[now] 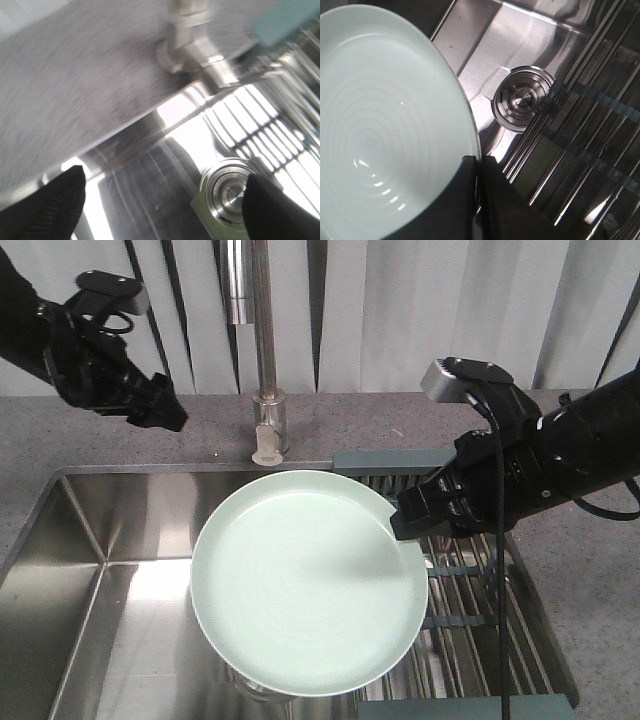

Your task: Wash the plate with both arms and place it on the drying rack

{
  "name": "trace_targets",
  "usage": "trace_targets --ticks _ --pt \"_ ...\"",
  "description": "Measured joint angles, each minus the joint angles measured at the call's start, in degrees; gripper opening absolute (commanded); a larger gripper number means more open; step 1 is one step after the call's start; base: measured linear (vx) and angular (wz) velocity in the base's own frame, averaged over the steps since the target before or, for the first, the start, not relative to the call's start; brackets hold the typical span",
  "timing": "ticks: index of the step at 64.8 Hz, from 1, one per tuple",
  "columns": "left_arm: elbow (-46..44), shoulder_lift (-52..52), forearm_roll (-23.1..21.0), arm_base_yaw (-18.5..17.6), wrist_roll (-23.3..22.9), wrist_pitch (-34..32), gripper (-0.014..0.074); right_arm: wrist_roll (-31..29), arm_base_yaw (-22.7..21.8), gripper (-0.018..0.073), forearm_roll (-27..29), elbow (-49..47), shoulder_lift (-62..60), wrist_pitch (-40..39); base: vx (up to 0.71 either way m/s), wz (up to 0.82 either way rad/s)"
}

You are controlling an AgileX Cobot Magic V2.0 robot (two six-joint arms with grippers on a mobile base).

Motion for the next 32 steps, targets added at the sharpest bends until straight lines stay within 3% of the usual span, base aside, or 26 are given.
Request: trace_targets --ticks 6,14,22,32 --pt "0.0 0.0 1.6 2.9 -5.2 2.7 0.059 0.0 0.0 -0.0001 0.0 0.0 0.0 0.0 0.0 0.0" --pt "0.0 -0.6 2.3 5.5 -7.5 6.0 0.059 0.0 0.0 -0.0001 0.0 0.0 0.0 0.0 0.0 0.0" --pt "0.0 -3.9 3.2 6.8 -10.0 6.5 0.059 0.0 0.0 -0.0001 0.0 0.0 0.0 0.0 0.0 0.0" --pt "1.5 -10.3 7.8 7.0 -14.3 5.0 0.059 0.0 0.0 -0.0001 0.0 0.0 0.0 0.0 0.0 0.0"
